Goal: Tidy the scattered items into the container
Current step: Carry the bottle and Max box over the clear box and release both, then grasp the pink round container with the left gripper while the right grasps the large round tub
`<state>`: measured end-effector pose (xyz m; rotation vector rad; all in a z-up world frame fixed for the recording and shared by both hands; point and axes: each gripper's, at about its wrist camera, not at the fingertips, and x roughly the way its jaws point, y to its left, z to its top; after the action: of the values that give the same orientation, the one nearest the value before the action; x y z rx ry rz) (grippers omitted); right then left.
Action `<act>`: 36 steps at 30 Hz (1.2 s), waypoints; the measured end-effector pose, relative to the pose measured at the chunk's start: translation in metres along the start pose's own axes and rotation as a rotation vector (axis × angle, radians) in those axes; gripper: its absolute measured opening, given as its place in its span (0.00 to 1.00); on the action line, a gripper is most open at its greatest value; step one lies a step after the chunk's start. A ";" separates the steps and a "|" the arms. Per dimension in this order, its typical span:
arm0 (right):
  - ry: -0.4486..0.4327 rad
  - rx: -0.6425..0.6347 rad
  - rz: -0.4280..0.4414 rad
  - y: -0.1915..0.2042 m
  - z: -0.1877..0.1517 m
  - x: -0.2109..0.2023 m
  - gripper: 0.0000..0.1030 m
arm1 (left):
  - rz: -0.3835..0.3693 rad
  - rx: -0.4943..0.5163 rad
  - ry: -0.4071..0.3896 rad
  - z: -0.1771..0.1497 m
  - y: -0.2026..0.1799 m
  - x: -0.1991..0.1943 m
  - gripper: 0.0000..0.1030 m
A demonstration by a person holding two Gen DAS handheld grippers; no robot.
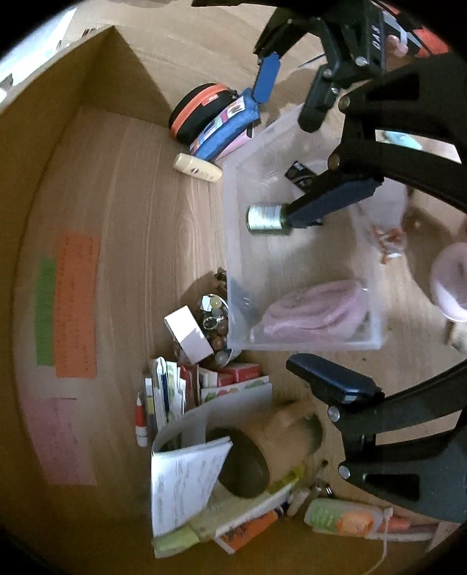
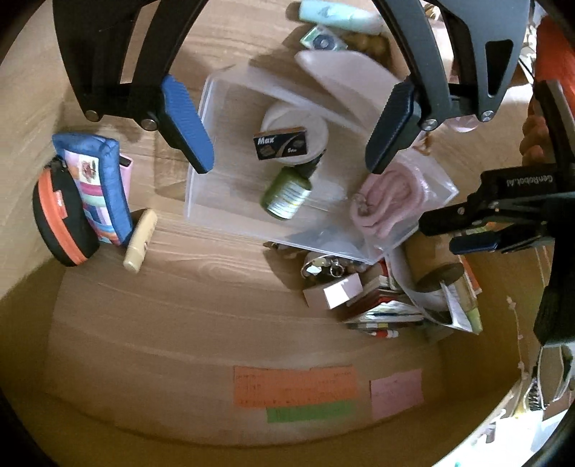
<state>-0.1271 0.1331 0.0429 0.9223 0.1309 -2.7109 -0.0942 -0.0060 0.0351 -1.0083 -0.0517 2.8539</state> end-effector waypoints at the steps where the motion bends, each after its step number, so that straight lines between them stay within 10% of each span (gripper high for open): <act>1: -0.002 0.001 -0.003 0.001 -0.002 -0.003 0.82 | 0.004 0.004 -0.003 -0.003 0.000 -0.004 0.74; 36: 0.172 -0.107 0.145 0.090 -0.091 -0.007 0.83 | 0.018 -0.049 0.156 -0.136 0.025 -0.051 0.76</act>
<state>-0.0429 0.0642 -0.0245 1.0868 0.2312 -2.4651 0.0284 -0.0373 -0.0404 -1.2432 -0.1002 2.7920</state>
